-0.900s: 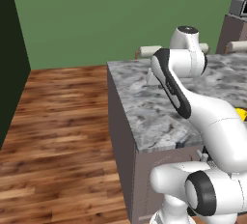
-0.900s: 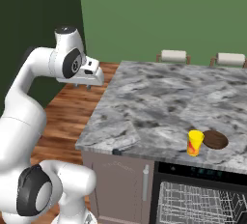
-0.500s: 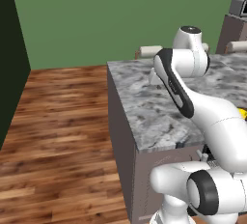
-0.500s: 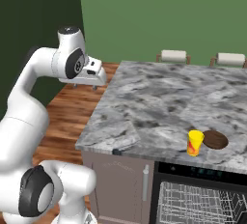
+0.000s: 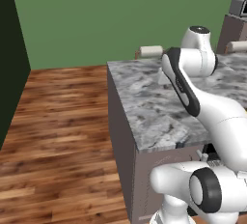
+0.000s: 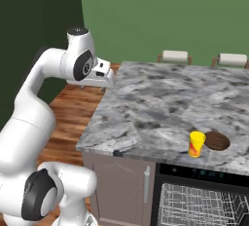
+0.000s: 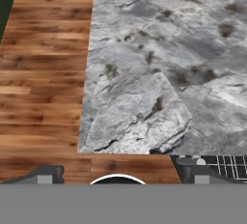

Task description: Pick up the cup and bowl from the counter, place them in the dishwasher, and close the dishwasher door.

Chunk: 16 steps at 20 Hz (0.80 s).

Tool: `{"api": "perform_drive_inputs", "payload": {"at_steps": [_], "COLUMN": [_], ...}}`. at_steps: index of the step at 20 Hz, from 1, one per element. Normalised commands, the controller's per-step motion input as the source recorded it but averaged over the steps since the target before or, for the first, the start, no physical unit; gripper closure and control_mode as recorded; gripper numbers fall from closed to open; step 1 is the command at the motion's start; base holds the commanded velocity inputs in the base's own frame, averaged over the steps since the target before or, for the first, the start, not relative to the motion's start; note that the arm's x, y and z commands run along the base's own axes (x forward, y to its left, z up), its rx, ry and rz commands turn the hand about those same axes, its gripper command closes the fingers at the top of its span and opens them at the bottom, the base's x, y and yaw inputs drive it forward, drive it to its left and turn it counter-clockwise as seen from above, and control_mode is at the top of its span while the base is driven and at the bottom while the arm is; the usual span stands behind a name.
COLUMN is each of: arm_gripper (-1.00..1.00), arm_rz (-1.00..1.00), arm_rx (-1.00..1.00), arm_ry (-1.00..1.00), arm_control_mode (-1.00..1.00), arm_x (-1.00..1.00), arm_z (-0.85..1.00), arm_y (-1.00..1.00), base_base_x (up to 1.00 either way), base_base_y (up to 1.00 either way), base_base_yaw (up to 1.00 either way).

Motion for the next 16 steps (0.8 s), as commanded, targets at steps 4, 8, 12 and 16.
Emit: {"api": "perform_drive_inputs", "payload": {"at_steps": [4, 8, 12, 16], "arm_gripper": [-1.0, -1.0, -1.0, -1.0], "arm_rz": [0.0, 0.0, 0.0, 0.0], "arm_rx": [0.0, 0.0, 0.0, 0.0], "arm_ry": [0.0, 0.0, 0.0, 0.0], "arm_control_mode": [-1.0, -1.0, -1.0, -1.0], "arm_x": [0.0, 0.0, 0.0, 0.0], "arm_z": [0.0, 0.0, 0.0, -0.01], "arm_y": [-0.3, -0.28, -0.3, -0.33], "base_base_x": [0.0, 0.0, 0.0, 0.0], "base_base_y": [0.0, 0.0, 0.0, 0.0], "base_base_yaw": [0.0, 0.0, 0.0, 0.0]}}
